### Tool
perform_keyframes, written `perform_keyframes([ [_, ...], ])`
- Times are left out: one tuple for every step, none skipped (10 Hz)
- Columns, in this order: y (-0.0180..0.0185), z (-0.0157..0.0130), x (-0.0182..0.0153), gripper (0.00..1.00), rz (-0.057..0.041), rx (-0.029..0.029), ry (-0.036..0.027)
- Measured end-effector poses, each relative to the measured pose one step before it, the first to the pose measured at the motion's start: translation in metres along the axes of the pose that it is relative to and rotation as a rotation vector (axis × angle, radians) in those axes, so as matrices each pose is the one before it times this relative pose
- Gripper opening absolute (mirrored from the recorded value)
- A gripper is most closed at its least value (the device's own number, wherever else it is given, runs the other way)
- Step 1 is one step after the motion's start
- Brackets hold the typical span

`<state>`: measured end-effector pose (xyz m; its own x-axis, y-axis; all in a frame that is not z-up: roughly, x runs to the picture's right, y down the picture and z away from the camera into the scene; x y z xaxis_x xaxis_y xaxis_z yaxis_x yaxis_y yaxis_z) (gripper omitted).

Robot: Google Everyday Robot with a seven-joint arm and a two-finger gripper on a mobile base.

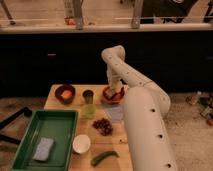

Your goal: Place eraser in red bowl

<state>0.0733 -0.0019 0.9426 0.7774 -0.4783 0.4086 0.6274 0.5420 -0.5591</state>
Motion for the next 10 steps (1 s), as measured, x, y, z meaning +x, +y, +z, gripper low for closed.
perform_keyframes([
  [0.00005,0.0,0.00013,0.56,0.0001,-0.00009,0.0003],
  [0.00005,0.00001,0.00004,0.64,0.00005,-0.00008,0.00005],
  [-0.00006,-0.00001,-0.00008,0.76,-0.00011,0.00002,-0.00005],
  [0.00004,0.00003,0.00001,0.8,0.00001,-0.00008,-0.00003],
  [0.00003,-0.00002,0.00004,0.8,-0.00003,-0.00012,0.00012],
  [-0.00004,0.00003,-0.00005,0.8,-0.00008,-0.00002,0.00002],
  [-0.00008,-0.00021,-0.00002,0.8,-0.00002,0.0003,0.00006],
  [-0.00007,0.00007,-0.00011,0.8,-0.0002,-0.00017,-0.00001],
  [-0.00008,-0.00005,-0.00007,0.8,-0.00014,0.00014,-0.00003],
  [0.00022,0.00004,0.00031,0.8,0.00031,-0.00046,0.00062],
])
